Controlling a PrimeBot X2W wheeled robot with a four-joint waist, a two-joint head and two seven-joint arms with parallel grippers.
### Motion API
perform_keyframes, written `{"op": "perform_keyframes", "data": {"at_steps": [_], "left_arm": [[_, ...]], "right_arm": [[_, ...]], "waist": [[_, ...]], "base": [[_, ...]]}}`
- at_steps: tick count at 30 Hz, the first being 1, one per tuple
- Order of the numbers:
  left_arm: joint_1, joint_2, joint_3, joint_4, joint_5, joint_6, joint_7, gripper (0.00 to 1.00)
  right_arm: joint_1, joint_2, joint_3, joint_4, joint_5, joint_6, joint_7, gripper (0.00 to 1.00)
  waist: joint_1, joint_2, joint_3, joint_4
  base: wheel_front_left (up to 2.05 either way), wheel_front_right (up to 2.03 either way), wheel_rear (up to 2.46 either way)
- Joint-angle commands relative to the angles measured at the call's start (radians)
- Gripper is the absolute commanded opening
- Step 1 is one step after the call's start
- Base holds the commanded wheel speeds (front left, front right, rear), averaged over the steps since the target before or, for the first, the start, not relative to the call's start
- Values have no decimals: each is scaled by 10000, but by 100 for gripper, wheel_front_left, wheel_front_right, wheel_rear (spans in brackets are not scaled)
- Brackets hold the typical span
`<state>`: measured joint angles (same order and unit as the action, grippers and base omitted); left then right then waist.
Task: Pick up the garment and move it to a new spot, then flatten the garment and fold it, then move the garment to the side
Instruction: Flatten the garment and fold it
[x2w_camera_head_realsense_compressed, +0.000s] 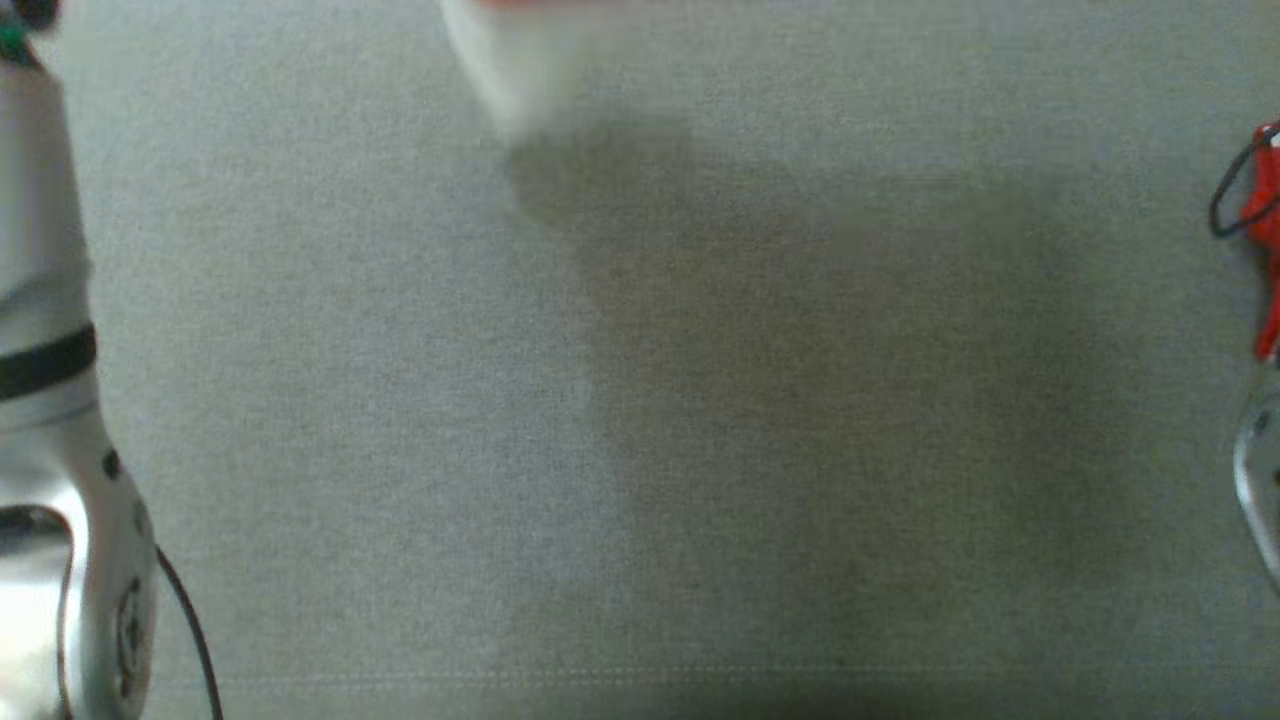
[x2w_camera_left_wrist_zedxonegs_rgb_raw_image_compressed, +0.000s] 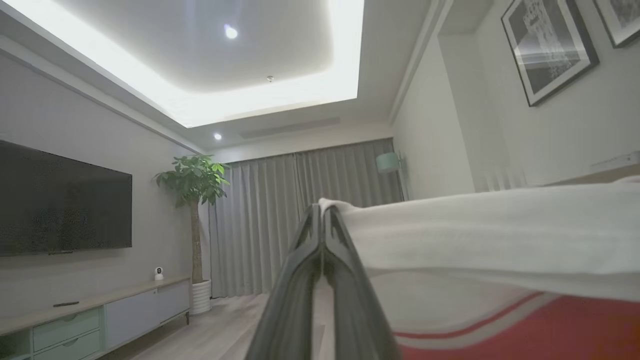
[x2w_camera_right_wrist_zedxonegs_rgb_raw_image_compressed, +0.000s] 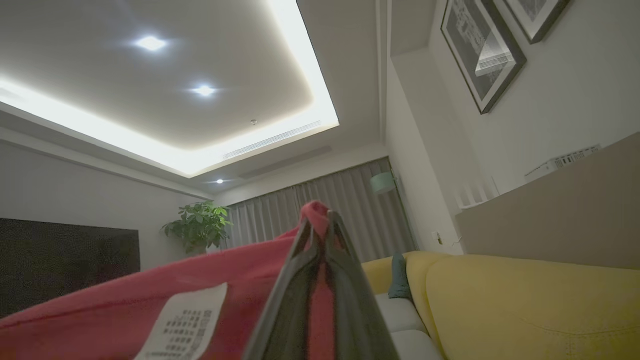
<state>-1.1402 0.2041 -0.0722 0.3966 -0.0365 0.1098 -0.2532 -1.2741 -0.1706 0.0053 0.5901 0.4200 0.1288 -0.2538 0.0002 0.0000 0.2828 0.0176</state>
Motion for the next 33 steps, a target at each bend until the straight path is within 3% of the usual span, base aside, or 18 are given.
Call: {"op": "perform_keyframes", "data": {"at_steps": [1, 5, 12, 17, 27, 33], "left_arm": [[-360, 426, 398, -413, 38, 171, -60, 0], [519, 139, 442, -312, -260, 113, -80, 0], [3735, -776, 667, 341, -1068, -239, -83, 0], [6326, -1401, 662, 1081, -1699, -474, -84, 0], [9656, -1535, 144, 1172, -3200, -102, -85, 0], [10924, -1537, 237, 991, -2950, -94, -85, 0]], "right_arm": [[-286, -10, -168, -169, -141, 19, -65, 0], [462, -94, -194, 459, -255, 19, -75, 0], [2953, 14, 949, 1453, 530, 19, -78, 0], [5083, 236, 2000, 1785, 1890, 19, 106, 0], [8301, 316, 3160, 1631, 3459, 19, 452, 0], [9419, 523, 3476, 1884, 3684, 19, 554, 0]], "waist": [[-2, 0, 58, 65], [-2, 0, 72, 166], [-2, 0, -345, 292], [-2, 0, -748, 259], [-2, 0, -1999, 115], [-2, 0, -2606, 92]], "base": [[0, 0, 0], [0, 0, 0], [0, 0, 0], [0, 0, 0], [0, 0, 0], [0, 0, 0]]}}
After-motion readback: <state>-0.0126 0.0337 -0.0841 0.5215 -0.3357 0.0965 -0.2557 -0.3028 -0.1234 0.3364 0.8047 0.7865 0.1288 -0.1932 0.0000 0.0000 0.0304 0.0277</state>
